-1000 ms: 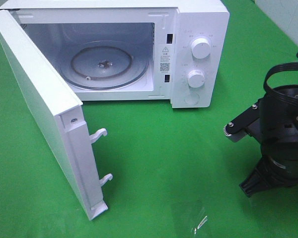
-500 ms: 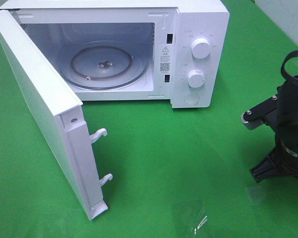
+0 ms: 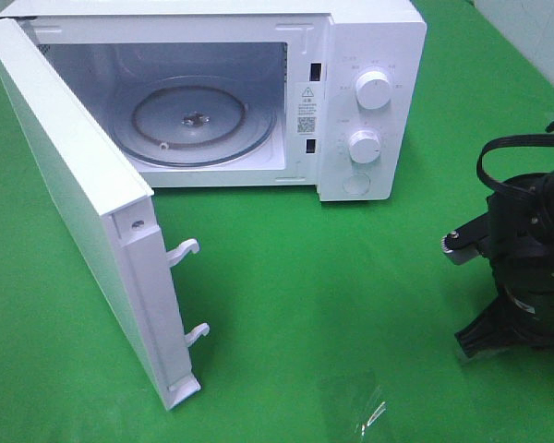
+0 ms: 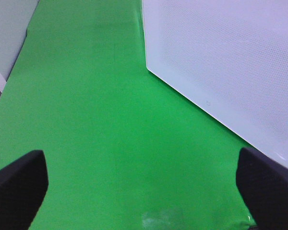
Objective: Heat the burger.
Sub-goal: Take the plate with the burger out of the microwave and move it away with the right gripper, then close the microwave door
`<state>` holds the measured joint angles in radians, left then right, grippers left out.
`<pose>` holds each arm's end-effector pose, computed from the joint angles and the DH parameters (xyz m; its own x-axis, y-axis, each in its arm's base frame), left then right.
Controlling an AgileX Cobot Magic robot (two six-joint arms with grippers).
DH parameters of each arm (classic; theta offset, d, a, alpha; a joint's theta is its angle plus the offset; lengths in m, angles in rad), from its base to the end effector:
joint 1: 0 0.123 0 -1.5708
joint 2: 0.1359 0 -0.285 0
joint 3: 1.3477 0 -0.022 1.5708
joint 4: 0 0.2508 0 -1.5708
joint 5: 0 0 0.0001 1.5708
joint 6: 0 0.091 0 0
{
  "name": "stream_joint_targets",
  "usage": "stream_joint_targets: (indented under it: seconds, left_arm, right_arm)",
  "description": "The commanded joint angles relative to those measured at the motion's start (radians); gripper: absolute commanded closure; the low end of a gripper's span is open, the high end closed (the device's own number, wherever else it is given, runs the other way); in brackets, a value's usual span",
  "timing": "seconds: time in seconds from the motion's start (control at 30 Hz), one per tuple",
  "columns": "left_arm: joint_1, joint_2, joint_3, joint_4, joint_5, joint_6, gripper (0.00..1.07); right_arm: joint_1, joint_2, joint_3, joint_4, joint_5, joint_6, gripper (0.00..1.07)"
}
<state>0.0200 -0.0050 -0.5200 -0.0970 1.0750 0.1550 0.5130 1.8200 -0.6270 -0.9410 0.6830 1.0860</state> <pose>-0.0086 -0.0079 0.2819 -0.4359 0.0994 -0.8945 0.1043 0.9928 0.0595 0.2324 0.0776 0.0946 -0.9499 -0.2723 -0.1532 -0.1673 0.8574 -0.4867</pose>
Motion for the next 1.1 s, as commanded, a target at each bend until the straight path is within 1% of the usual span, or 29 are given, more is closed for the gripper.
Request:
stream_joint_targets:
  seconds: [0.03,0.07,0.17,0.2,0.23,0.27,0.3,0.33,0.37,0.4,0.43,0.47,0.5,0.57,0.6,0.63,0.73,0.77,0.87,0.9,0.93,0.97,1.0,1.03,1.07,1.1]
  left_arm:
    - [0.002,-0.006,0.003,-0.002,-0.004,-0.009,0.07]
    - [0.002,-0.006,0.003,-0.002,-0.004,-0.009,0.07]
    - [0.002,-0.006,0.003,-0.002,-0.004,-0.009,0.07]
    - [0.002,-0.006,0.003,-0.002,-0.004,-0.009,0.07]
    - [0.002,-0.006,0.003,-0.002,-0.004,-0.009,0.07]
    - [0.002,-0.006,0.003,-0.002,-0.004,-0.009,0.07]
    - [0.002,-0.006,0.003,-0.002,-0.004,-0.009,0.07]
    - [0.002,-0.006,0.003,-0.002,-0.004,-0.009,0.07]
    - [0.002,-0.006,0.003,-0.002,-0.004,-0.009,0.07]
    - [0.002,-0.006,0.003,-0.002,-0.004,-0.009,0.07]
    - [0.002,-0.006,0.003,-0.002,-0.004,-0.009,0.07]
    - [0.002,-0.006,0.003,-0.002,-0.004,-0.009,0.07]
    - [0.002,-0.006,0.003,-0.002,-0.004,-0.009,0.07]
    - [0.002,-0.006,0.003,-0.002,-0.004,-0.009,0.07]
    - [0.002,-0.006,0.003,-0.002,-0.004,-0.009,0.07]
    - [0.002,-0.006,0.003,-0.002,-0.004,-0.009,0.07]
    - [0.002,-0.006,0.003,-0.002,-0.004,-0.009,0.07]
    - [0.002,-0.006,0.003,-0.002,-0.004,-0.009,0.07]
    - [0.002,-0.006,0.003,-0.002,-0.004,-0.009,0.07]
    - [0.002,-0.006,0.003,-0.002,-0.004,-0.009,0.07]
    - [0.002,-0.006,0.003,-0.002,-0.004,-0.009,0.07]
    - [0.002,-0.006,0.003,-0.002,-0.004,-0.009,0.07]
    - [0.002,-0.006,0.003,-0.002,-0.004,-0.009,0.07]
    - [0.002,-0.006,0.003,-0.002,-0.004,-0.009,0.07]
    - [0.002,-0.006,0.003,-0.002,-0.004,-0.009,0.07]
    - [0.002,-0.006,0.003,-0.002,-0.004,-0.009,0.07]
  right_arm:
    - [-0.002,0.014,-0.003,-0.015,-0.051,0.041,0.94]
    - [-0.002,0.013,-0.003,-0.014,-0.059,0.041,0.91]
    - [-0.002,0.013,-0.003,-0.014,-0.059,0.041,0.88]
    - [-0.002,0.008,-0.003,-0.013,-0.059,0.041,0.82]
    - [-0.002,0.008,-0.003,-0.013,-0.059,0.041,0.82]
    - [-0.002,-0.006,-0.003,0.007,-0.052,0.035,0.75]
    - [-0.002,-0.006,-0.003,0.007,-0.052,0.035,0.75]
    - [-0.002,-0.038,-0.003,0.036,-0.044,0.021,0.68]
    - [-0.002,-0.038,-0.003,0.036,-0.044,0.021,0.68]
    - [-0.002,-0.078,-0.003,0.066,-0.040,0.003,0.63]
    - [-0.002,-0.078,-0.003,0.066,-0.040,0.003,0.63]
    - [-0.002,-0.133,-0.003,0.099,-0.041,-0.024,0.61]
    - [-0.002,-0.133,-0.003,0.099,-0.041,-0.024,0.61]
    - [-0.001,-0.247,-0.003,0.171,-0.041,-0.094,0.61]
    - [-0.001,-0.247,-0.003,0.171,-0.041,-0.094,0.61]
    - [-0.001,-0.316,-0.003,0.210,-0.049,-0.143,0.61]
    - [-0.001,-0.351,-0.003,0.226,-0.057,-0.174,0.61]
    - [-0.001,-0.451,-0.003,0.287,-0.080,-0.290,0.59]
    - [-0.001,-0.485,-0.003,0.306,-0.089,-0.327,0.58]
    - [-0.001,-0.544,-0.003,0.355,-0.102,-0.406,0.54]
    - [-0.001,-0.544,-0.003,0.355,-0.102,-0.406,0.54]
    - [-0.001,-0.624,-0.003,0.417,-0.102,-0.518,0.44]
    - [-0.001,-0.624,-0.003,0.417,-0.102,-0.518,0.44]
    - [-0.001,-0.674,-0.003,0.452,-0.093,-0.573,0.38]
    - [-0.001,-0.674,-0.003,0.452,-0.093,-0.573,0.38]
    - [-0.001,-0.715,-0.003,0.489,-0.083,-0.618,0.31]
